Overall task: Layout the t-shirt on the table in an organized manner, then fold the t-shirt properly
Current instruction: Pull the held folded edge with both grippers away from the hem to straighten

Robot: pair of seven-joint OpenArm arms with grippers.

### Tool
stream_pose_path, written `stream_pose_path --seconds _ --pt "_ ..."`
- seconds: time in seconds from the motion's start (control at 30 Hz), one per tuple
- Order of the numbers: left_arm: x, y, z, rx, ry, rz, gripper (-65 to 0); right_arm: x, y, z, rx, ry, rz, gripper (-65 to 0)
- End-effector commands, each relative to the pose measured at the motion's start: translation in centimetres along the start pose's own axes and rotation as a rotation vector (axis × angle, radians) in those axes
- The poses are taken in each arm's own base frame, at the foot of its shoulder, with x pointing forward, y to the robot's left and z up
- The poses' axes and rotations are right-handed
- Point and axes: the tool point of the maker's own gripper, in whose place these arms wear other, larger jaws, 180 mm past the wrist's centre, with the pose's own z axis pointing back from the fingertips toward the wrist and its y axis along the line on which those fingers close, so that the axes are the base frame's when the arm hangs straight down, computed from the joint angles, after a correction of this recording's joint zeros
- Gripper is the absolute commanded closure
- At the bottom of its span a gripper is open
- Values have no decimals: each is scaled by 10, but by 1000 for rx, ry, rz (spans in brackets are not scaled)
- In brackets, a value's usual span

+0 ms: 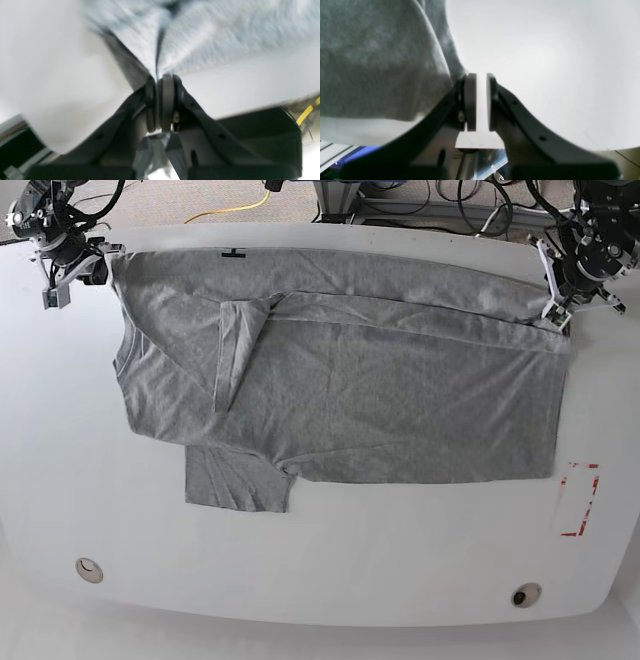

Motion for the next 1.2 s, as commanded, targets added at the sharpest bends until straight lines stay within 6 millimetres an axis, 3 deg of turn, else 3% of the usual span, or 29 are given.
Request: stream_pose_path --seconds 0.0,0.07,0.5,0.57,0.8,0.87,1.0,1.17 --pt "4 1 3 11 -17 3 0 11 -4 6 -9 -35 19 -59" --pt "0 0 3 7 -9 3 0 3 -5 8 -10 -15 19 -59" --pt "-12 -9 4 -13 20 -1 -6 0 -3 8 -4 -14 11 -70" --pt "-12 -9 4 -13 20 -1 -35 0 -3 8 -5 -15 10 -103" --pt "-13 -7 4 -10 23 -3 -260 7 -2 10 -10 -30 26 -317" --pt "-13 -7 4 -10 23 -3 -303 12 -1 13 -13 -42 41 -349" --pt "-13 -7 5 -8 25 -5 -371 22 2 17 -18 -65 67 -357" --pt "-13 -6 5 -6 25 -8 -378 30 4 21 -24 -84 90 -358"
